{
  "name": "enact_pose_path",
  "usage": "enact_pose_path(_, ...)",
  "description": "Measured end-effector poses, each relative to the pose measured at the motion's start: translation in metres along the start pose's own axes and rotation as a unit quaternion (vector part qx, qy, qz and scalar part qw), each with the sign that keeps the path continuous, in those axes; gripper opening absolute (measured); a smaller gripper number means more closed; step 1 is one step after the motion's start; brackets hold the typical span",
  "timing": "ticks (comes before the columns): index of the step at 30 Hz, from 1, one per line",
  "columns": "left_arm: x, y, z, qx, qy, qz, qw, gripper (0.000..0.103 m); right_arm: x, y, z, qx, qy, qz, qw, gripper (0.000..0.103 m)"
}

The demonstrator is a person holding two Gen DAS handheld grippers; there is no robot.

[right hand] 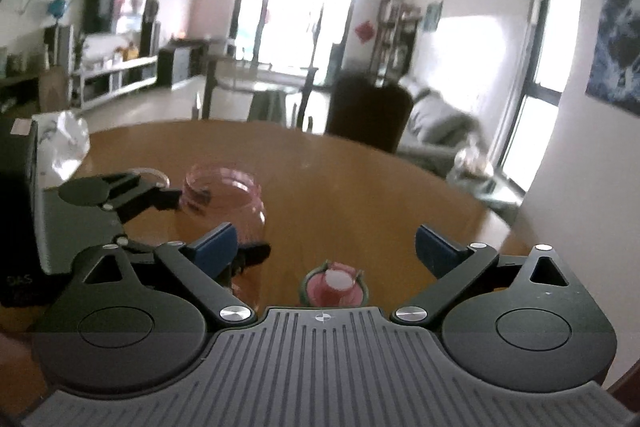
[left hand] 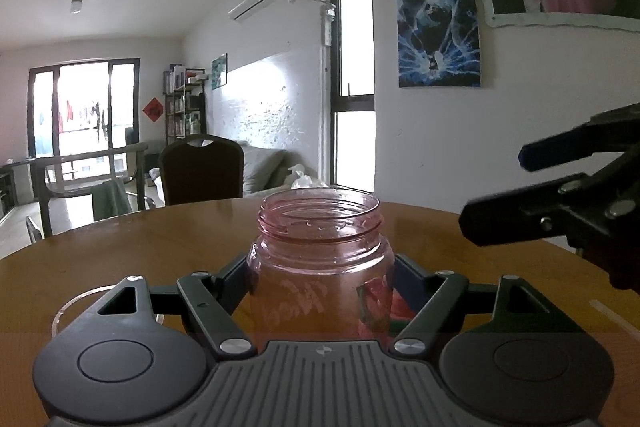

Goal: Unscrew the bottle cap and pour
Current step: 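Move the cap away with the right tool while the left tool holds the open bottle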

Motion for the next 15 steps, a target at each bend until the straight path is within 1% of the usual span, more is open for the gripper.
enact_pose_path(1, -0.005, 0.002, -0.002, 0.004, 0.000, -0.001, 1.0000, 0.093, 0.000, 0.002, 0.002, 0.012, 0.017, 0.003, 1.000, 0.100)
enact_pose_path(5, -0.020, 0.008, -0.006, 0.008, -0.002, -0.010, 0.9999, 0.102, -0.007, 0.000, 0.008, 0.049, 0.045, -0.006, 0.998, 0.101)
enact_pose_path(9, -0.039, 0.011, -0.007, 0.012, -0.011, -0.019, 0.9997, 0.103, -0.009, 0.001, 0.014, 0.063, 0.059, -0.009, 0.996, 0.101)
enact_pose_path(15, -0.051, 0.009, -0.006, -0.012, -0.010, -0.031, 0.9994, 0.102, -0.012, 0.001, 0.020, 0.065, 0.069, -0.007, 0.996, 0.101)
Point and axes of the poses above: each gripper's, at about its wrist camera, not at the fingertips, and x roughly the way its jaws point, y to its right, z to its underside, the point moved 4 cm from there along x, roughly the way its jaws point, and after that the axes turned 11 degrees about y, right-handed, at the moved point
